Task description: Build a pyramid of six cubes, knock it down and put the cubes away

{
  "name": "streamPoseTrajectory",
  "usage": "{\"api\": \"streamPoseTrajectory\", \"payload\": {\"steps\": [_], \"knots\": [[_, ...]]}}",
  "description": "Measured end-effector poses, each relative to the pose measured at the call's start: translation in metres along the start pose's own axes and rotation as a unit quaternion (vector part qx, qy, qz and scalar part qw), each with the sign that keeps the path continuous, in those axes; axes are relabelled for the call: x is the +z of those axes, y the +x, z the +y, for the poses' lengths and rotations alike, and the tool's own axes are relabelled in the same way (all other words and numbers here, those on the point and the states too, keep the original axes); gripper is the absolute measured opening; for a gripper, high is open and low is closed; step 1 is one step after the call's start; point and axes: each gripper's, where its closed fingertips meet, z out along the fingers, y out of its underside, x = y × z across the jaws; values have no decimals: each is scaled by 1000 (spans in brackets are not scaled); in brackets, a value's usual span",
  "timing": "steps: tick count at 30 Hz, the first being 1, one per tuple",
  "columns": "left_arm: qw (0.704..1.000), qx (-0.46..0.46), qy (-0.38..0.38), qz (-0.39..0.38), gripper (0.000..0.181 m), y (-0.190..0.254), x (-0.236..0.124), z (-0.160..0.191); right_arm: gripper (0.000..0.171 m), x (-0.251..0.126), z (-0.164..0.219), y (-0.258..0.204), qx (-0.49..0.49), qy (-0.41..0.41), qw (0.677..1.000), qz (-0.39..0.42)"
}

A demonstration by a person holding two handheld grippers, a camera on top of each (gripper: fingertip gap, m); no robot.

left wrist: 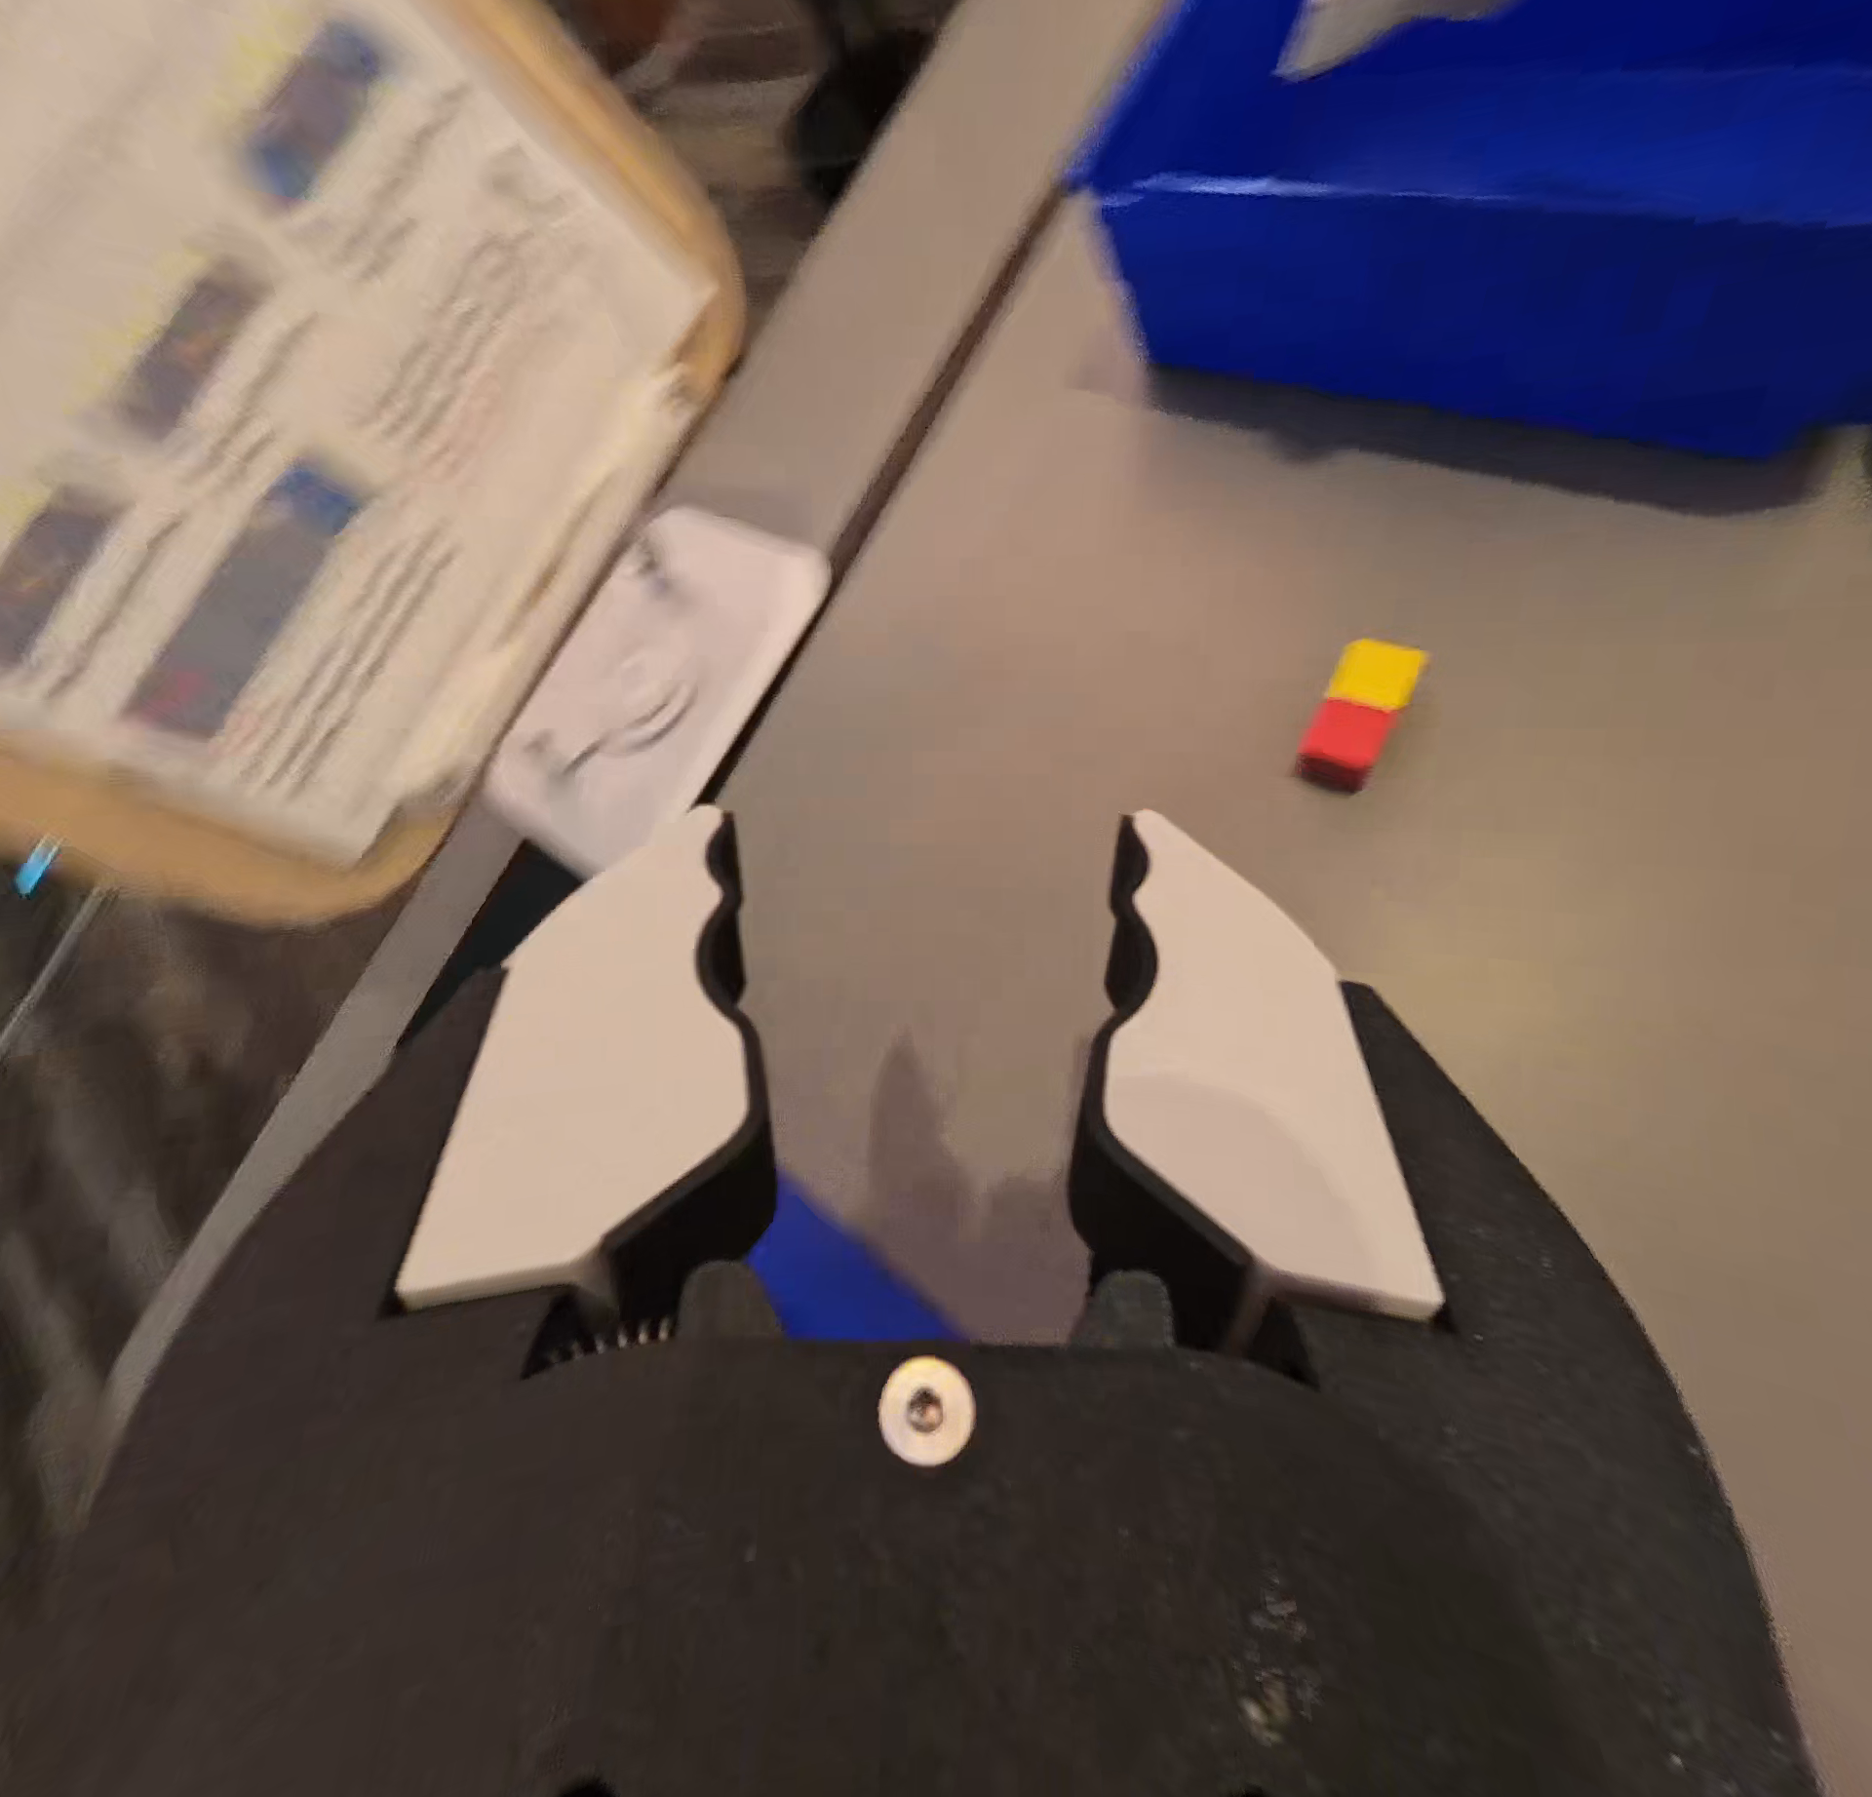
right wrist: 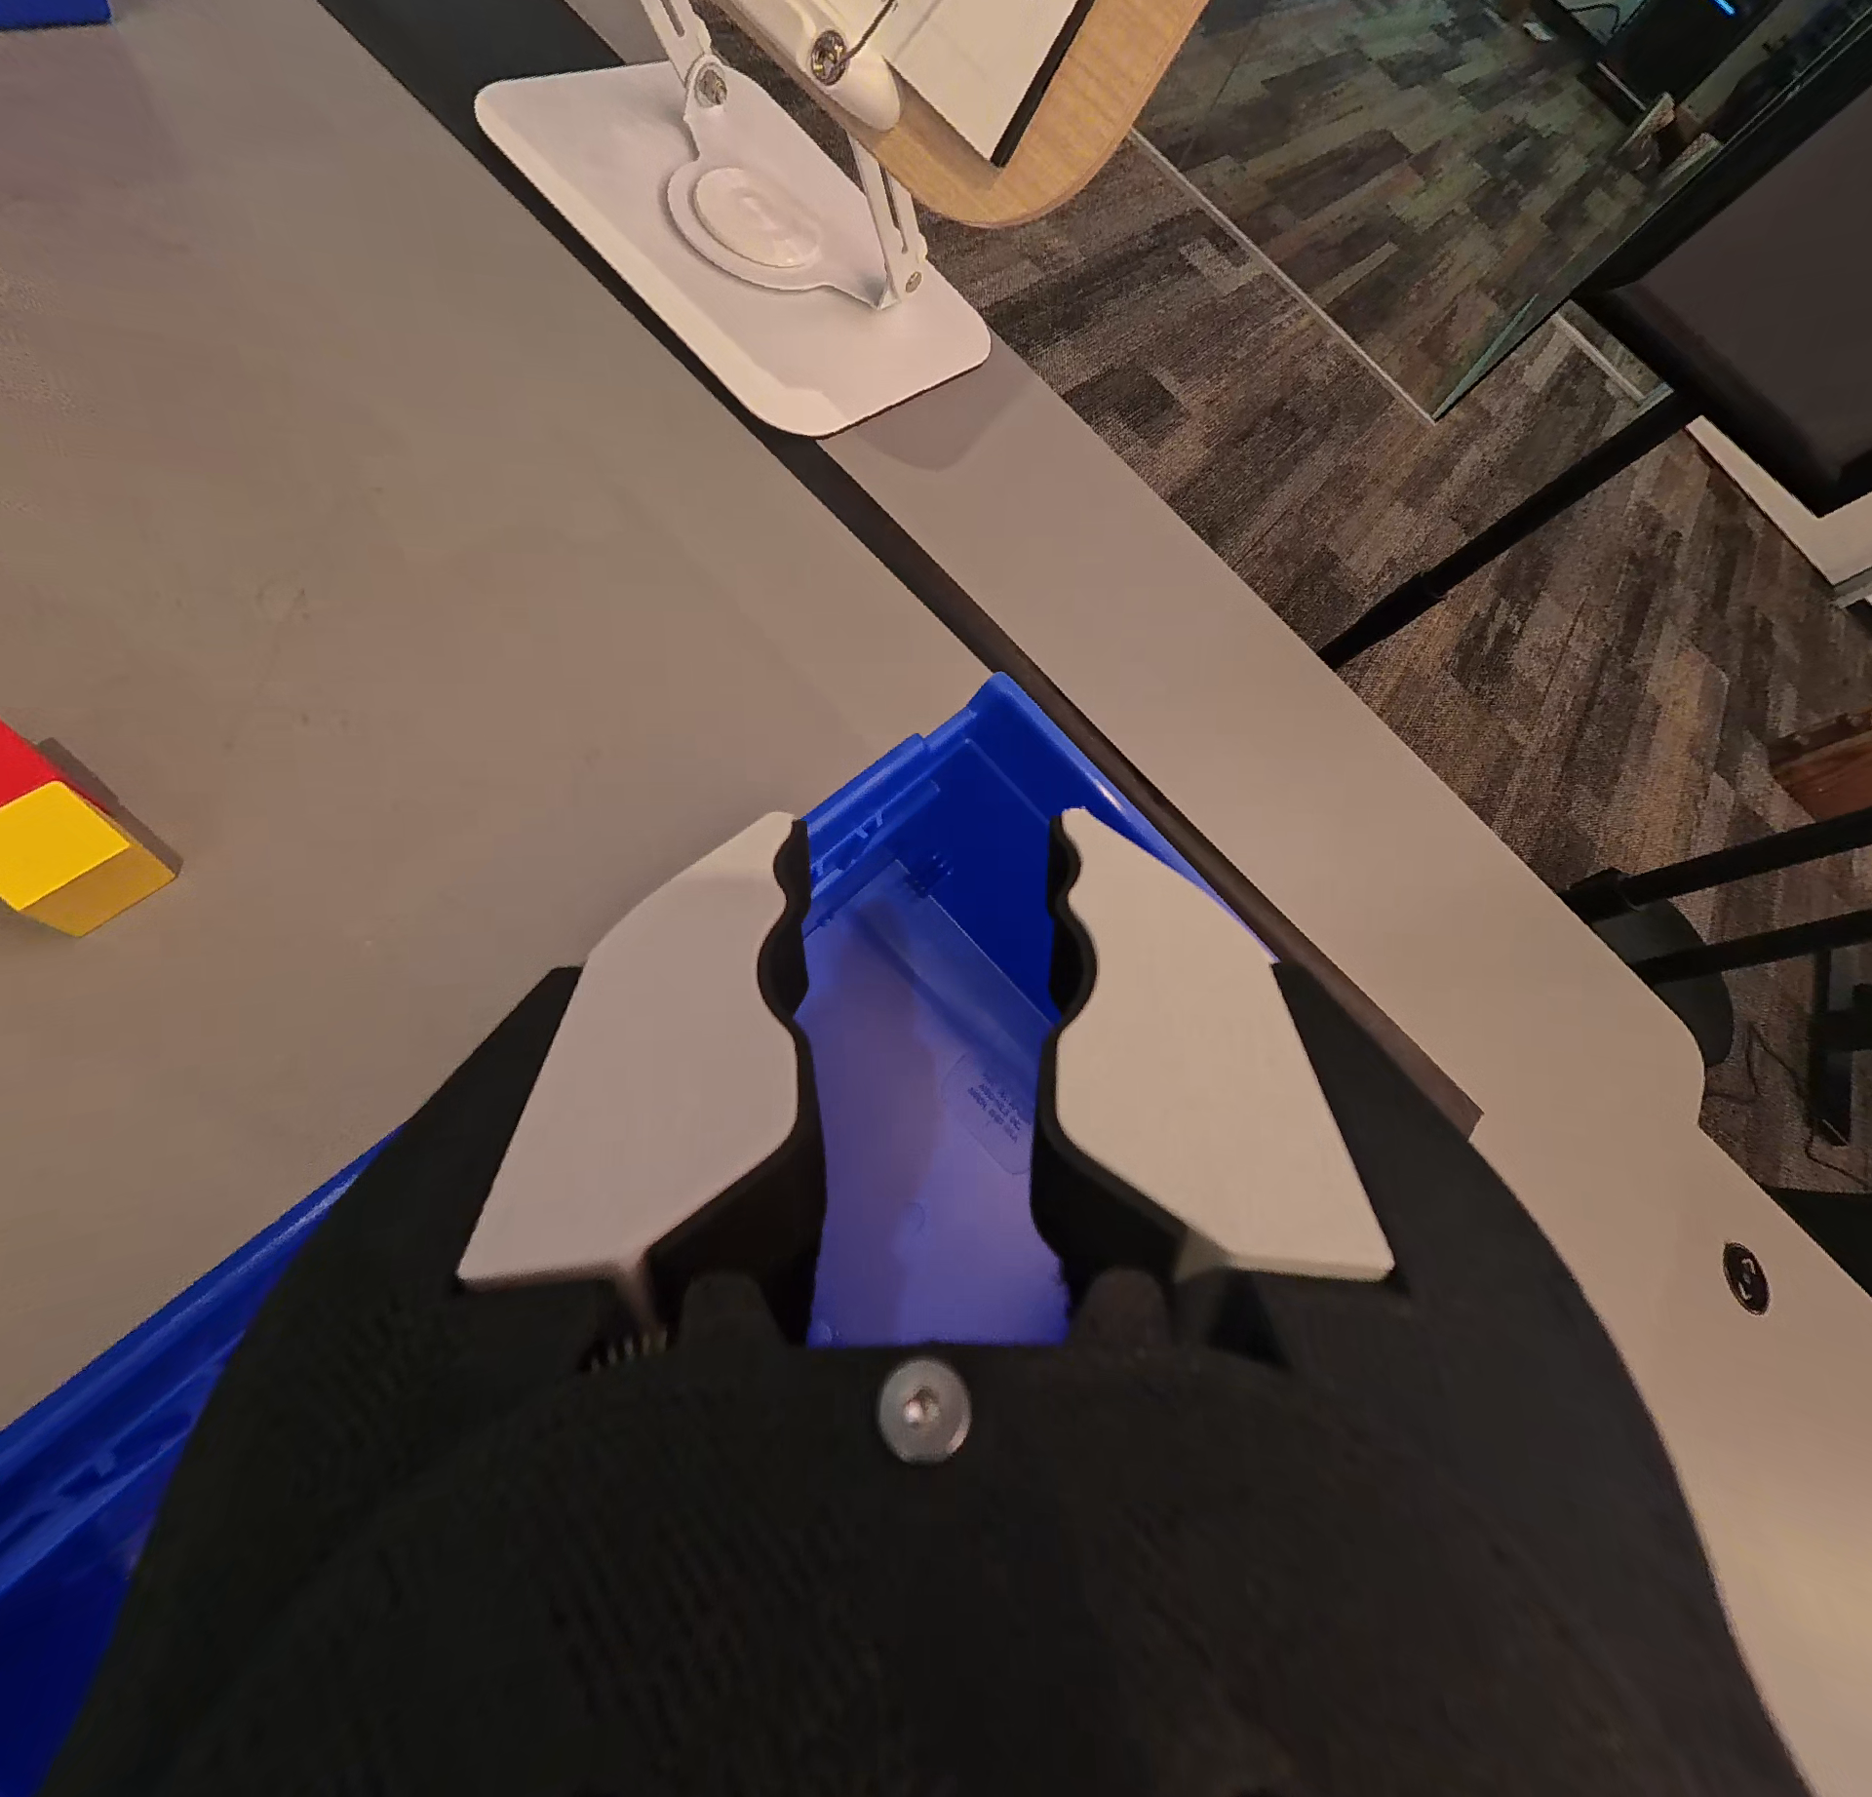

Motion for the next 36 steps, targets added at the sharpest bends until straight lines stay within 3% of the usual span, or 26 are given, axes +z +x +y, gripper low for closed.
{"api": "streamPoseTrajectory", "payload": {"steps": [3,6,10,13,18,23,28,31,36], "knots": [[990,-97,-62,-77,76,-48,-52,60,46,0,1,1,2,0,1000,0],[944,-255,-180,-104,67,-69,-82,143,46,0,3,1,4,-3,1000,-1],[865,-348,-323,-163,70,-92,-93,236,46,0,4,1,3,-7,1000,0],[814,-410,-392,-125,72,-80,-79,278,46,-1,5,0,3,-8,1000,0],[769,-454,-443,-79,66,-64,-54,313,47,1,7,-2,-1,-16,1000,-3],[748,-476,-457,-73,60,-61,-44,325,48,2,10,-1,-4,-23,1000,-3],[739,-469,-481,-50,56,-51,-37,334,48,2,12,-1,-1,-25,1000,-4],[736,-463,-492,-46,33,-50,-34,338,48,2,13,-2,-3,-27,1000,-6],[746,-443,-495,-43,30,-52,-33,339,48,2,14,-1,-5,-31,999,-5]]}}
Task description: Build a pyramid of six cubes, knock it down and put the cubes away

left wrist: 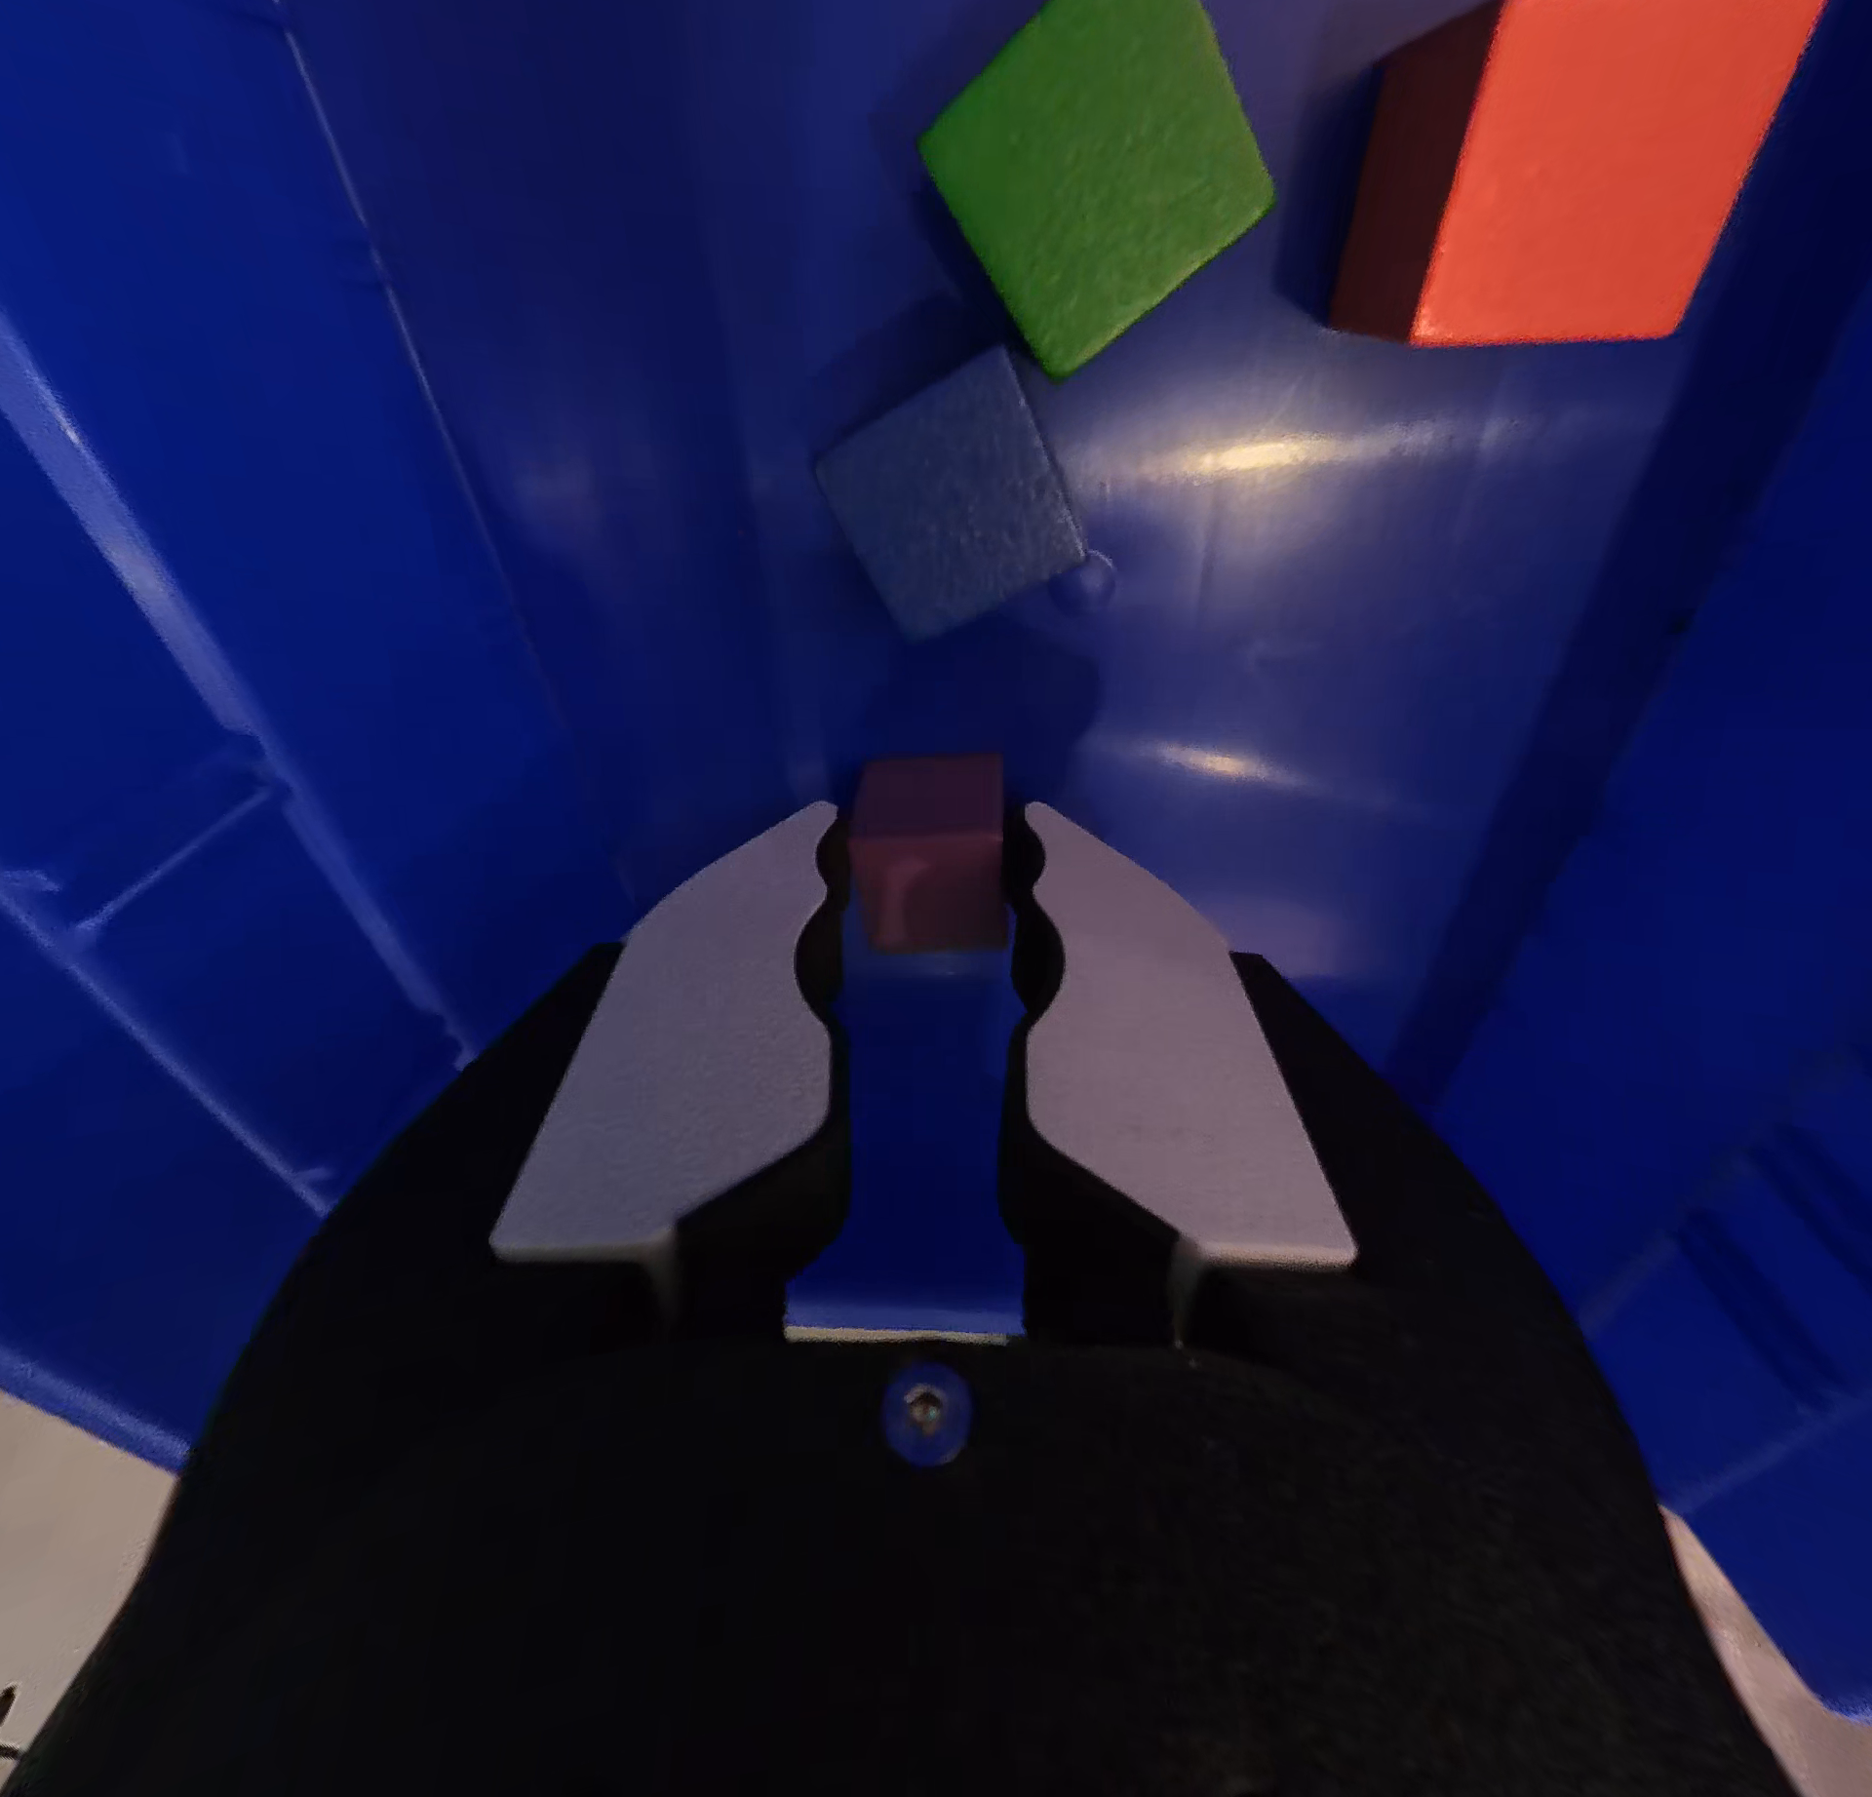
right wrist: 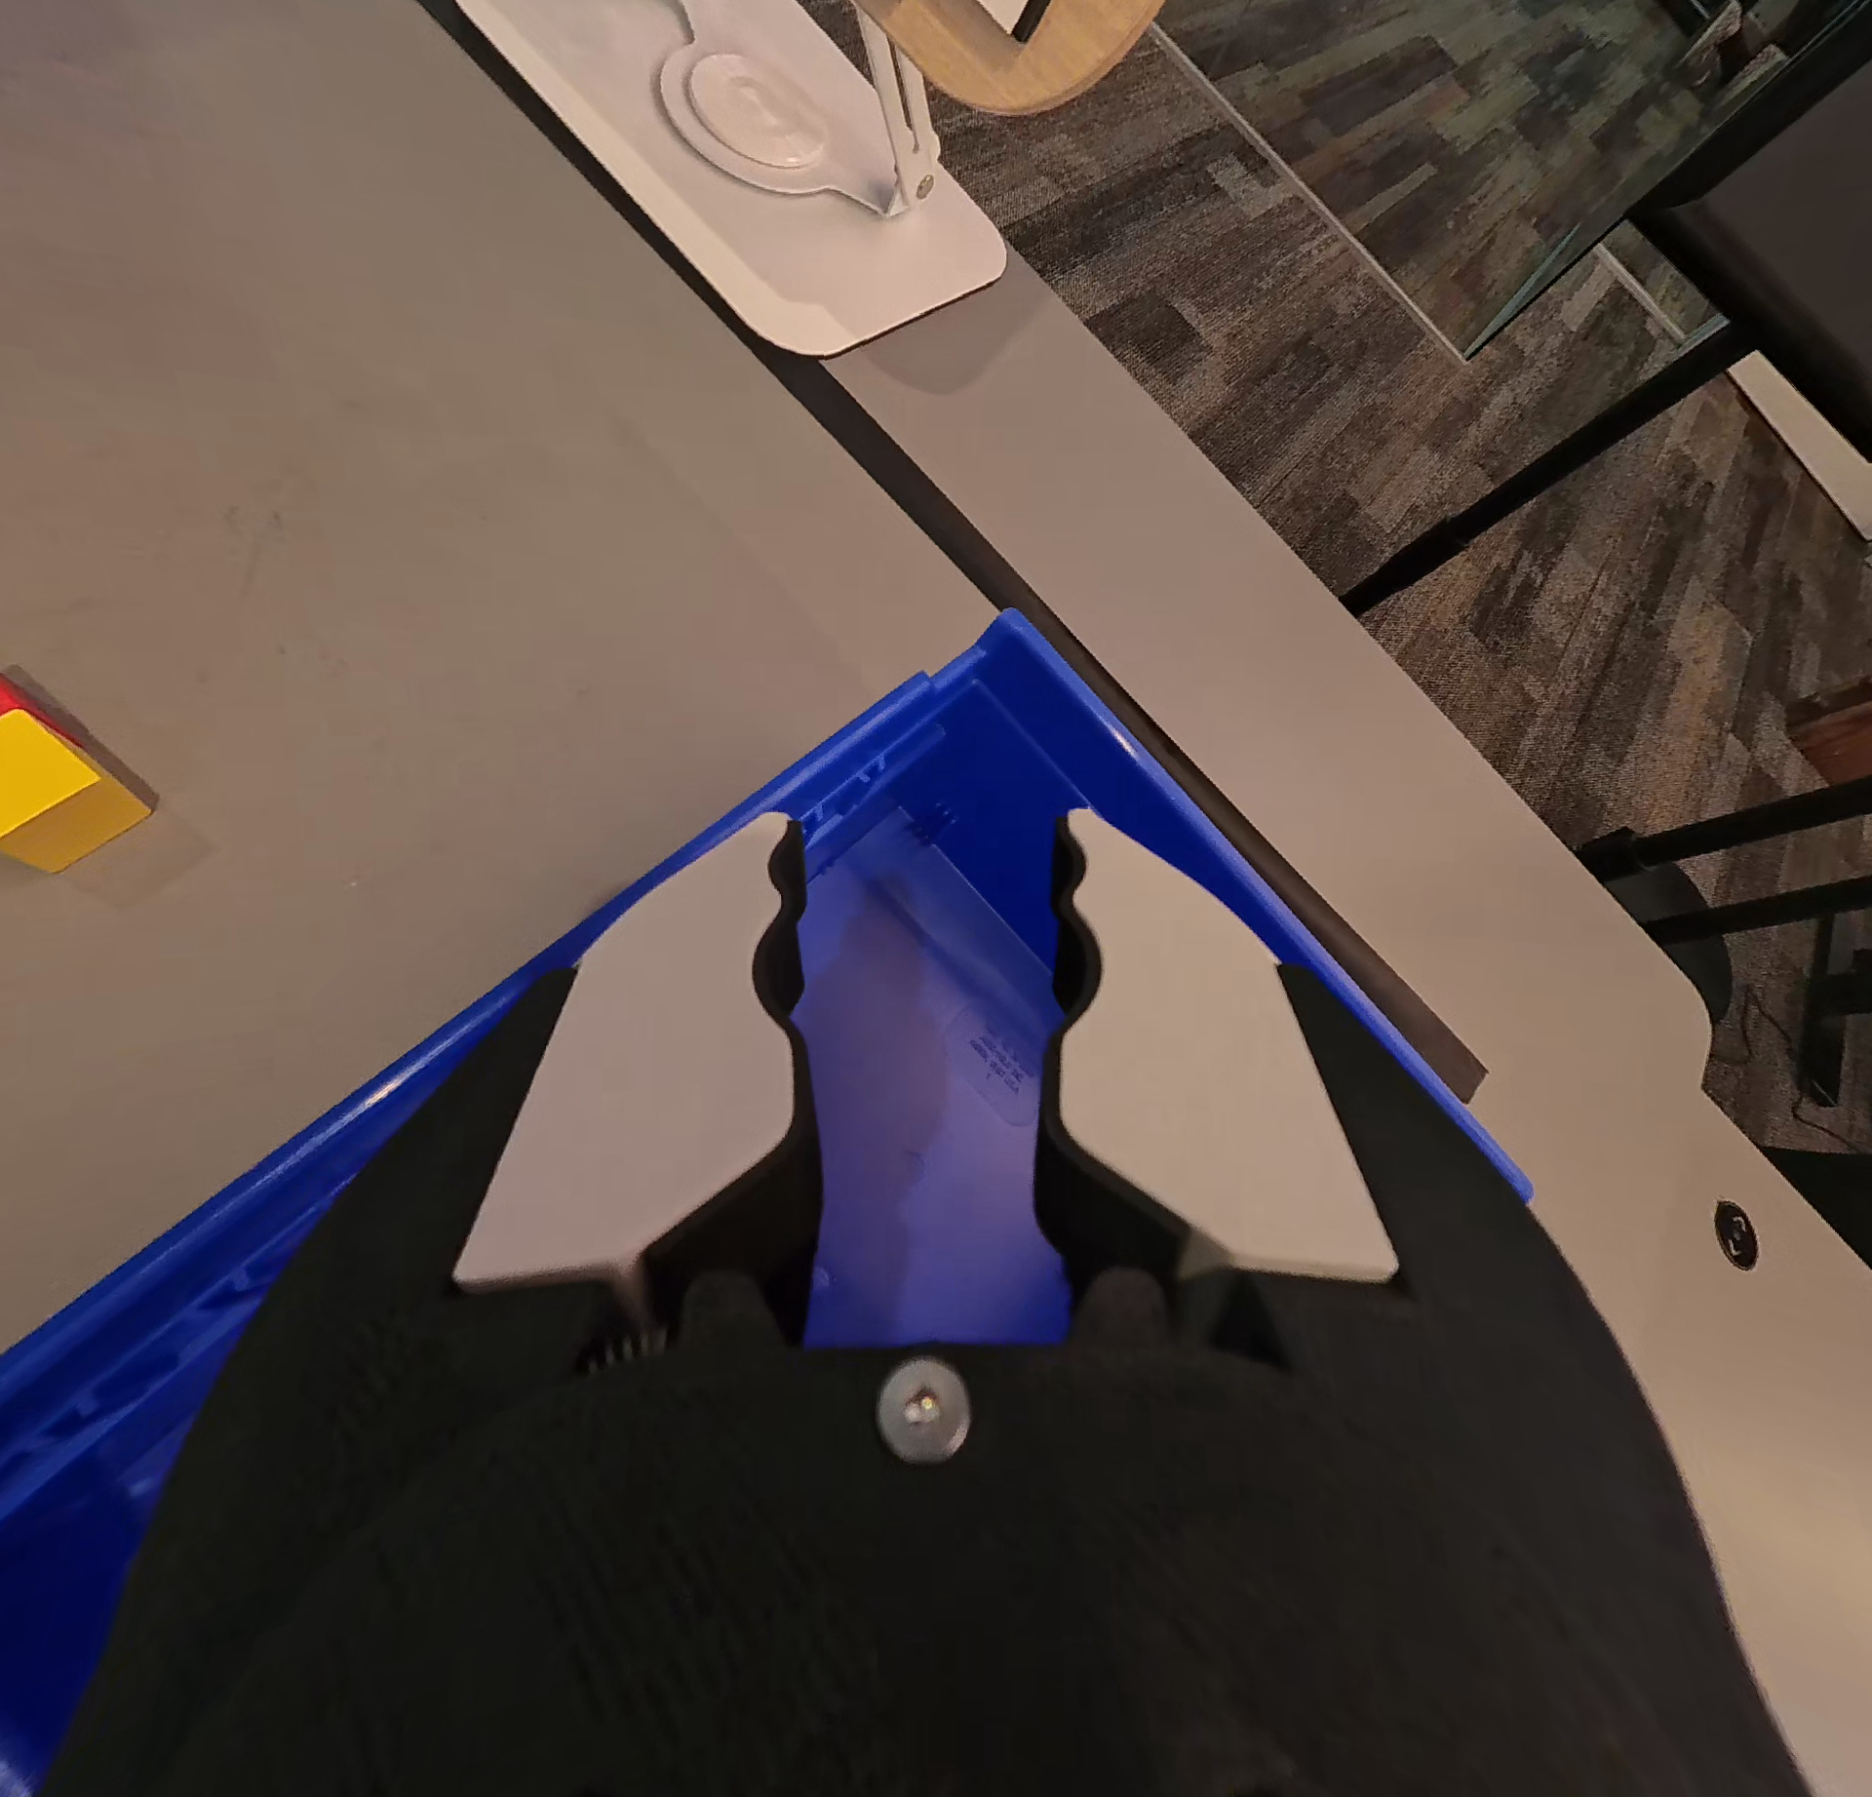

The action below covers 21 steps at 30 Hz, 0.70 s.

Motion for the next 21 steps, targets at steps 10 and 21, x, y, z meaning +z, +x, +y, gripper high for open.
{"api": "streamPoseTrajectory", "payload": {"steps": [10,21], "knots": [[965,12,253,72,29,14,-124,-4,48,1,3,2,4,-3,1000,3],[757,536,345,141,28,318,-150,5,48,4,-1,-8,-14,-11,1000,-4]]}}
